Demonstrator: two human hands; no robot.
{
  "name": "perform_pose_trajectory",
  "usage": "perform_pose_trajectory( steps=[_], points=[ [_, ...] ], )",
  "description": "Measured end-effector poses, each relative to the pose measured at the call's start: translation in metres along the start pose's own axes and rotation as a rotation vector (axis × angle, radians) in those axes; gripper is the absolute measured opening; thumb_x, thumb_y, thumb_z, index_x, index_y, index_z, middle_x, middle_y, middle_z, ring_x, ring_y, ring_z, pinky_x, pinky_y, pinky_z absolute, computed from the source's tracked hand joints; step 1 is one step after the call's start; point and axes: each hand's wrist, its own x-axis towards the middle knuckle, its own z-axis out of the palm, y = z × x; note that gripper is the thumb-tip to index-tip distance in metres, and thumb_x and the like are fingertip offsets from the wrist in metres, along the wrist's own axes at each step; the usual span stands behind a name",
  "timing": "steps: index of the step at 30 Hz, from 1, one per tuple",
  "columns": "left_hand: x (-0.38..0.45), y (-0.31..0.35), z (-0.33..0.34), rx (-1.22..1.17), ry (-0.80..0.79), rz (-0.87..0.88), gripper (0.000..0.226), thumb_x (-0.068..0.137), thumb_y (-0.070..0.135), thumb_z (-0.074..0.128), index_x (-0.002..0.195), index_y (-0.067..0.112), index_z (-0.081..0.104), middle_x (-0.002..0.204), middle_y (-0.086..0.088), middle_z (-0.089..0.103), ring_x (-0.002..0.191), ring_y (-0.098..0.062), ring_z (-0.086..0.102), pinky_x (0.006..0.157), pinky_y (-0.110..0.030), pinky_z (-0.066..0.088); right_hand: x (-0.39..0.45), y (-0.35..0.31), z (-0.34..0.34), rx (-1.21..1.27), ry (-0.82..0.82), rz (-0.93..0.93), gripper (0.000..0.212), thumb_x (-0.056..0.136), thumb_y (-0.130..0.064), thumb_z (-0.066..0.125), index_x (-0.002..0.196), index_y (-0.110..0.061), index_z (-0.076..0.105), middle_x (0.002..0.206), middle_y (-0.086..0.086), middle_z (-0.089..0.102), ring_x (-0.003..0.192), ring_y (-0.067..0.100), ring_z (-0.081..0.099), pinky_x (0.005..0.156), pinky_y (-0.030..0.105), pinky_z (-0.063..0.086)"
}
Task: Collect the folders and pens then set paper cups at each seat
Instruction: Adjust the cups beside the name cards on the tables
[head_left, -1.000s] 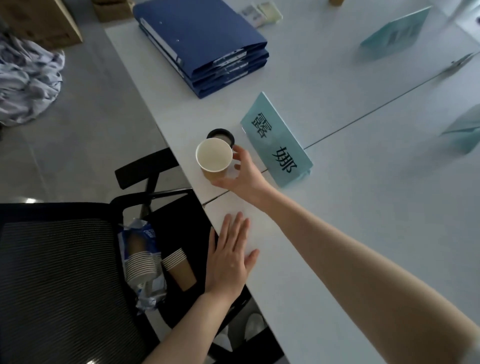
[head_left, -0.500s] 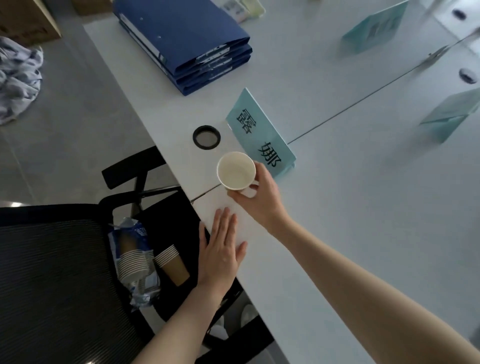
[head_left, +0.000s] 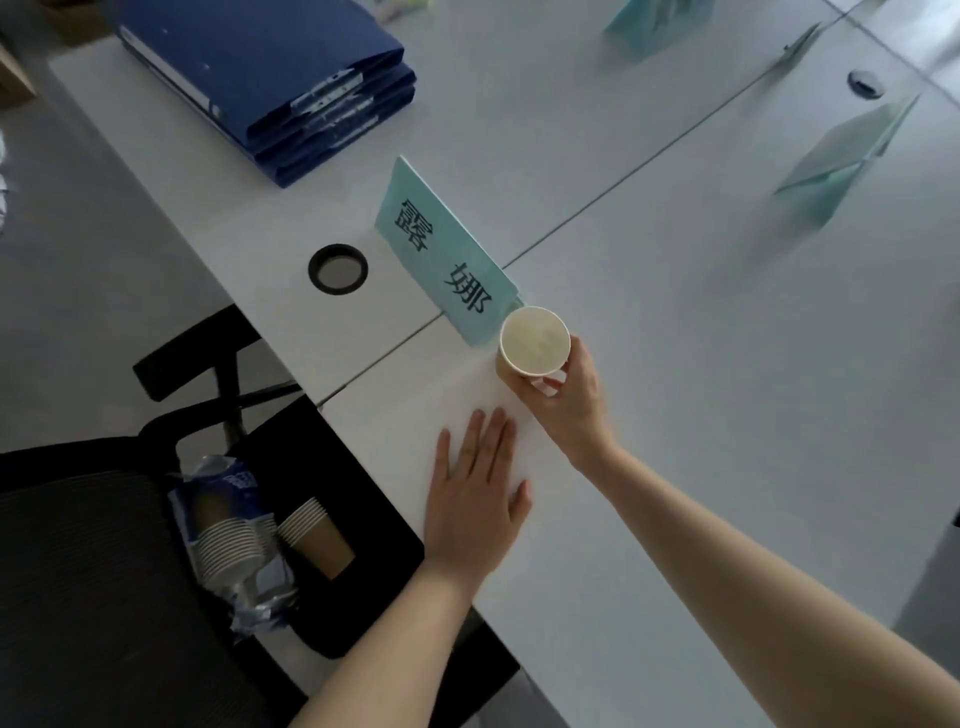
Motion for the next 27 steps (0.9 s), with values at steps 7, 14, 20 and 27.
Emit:
perform_pose_trajectory(
  steps=[7,14,20,27],
  points=[
    [0.000,-0.001,-0.002,0.021,-0.012,0.005,0.069,0.093,0.046,0.040,0.152,0.012,0.029,0.161,-0.005,0.022,0.150,-0.024,0.016,0.118,-0.053,0.015,0.003,0.005,-0.008,-0.013,-0.018,0.015,0.063,0.073,-0.031,0.079,0.125,-0.016,0.048,0.120,0.002,0.057,0.108,0.016,0.058,0.087,0.031,0.053],
    [0.000,0.003,-0.006,0.121,-0.102,-0.019,0.071,0.095,0.049,0.020,0.155,0.011,0.013,0.164,-0.004,0.006,0.151,-0.022,0.004,0.119,-0.052,0.008,-0.060,0.034,-0.070,-0.232,-0.064,0.083,0.049,0.084,-0.012,0.066,0.130,-0.009,0.052,0.130,0.006,0.058,0.120,0.022,0.054,0.102,0.041,0.045],
    [-0.004,0.062,-0.035,0.110,-0.283,-0.049,0.062,0.102,0.043,0.025,0.155,0.013,0.012,0.163,-0.009,0.010,0.150,-0.032,0.005,0.119,-0.045,0.013,-0.139,0.063,-0.138,-0.341,-0.096,0.217,0.037,0.091,-0.013,0.056,0.128,-0.009,0.054,0.124,0.004,0.064,0.114,0.024,0.058,0.093,0.025,0.038],
    [-0.079,0.168,-0.019,0.062,-0.252,0.019,0.058,0.099,0.037,0.037,0.152,0.016,0.023,0.159,-0.003,0.028,0.149,-0.025,0.015,0.119,-0.039,0.013,-0.205,0.094,-0.213,-0.209,-0.034,0.277,0.038,0.092,-0.015,0.055,0.129,-0.011,0.052,0.120,0.004,0.065,0.112,0.023,0.060,0.097,0.036,0.046]
  ],
)
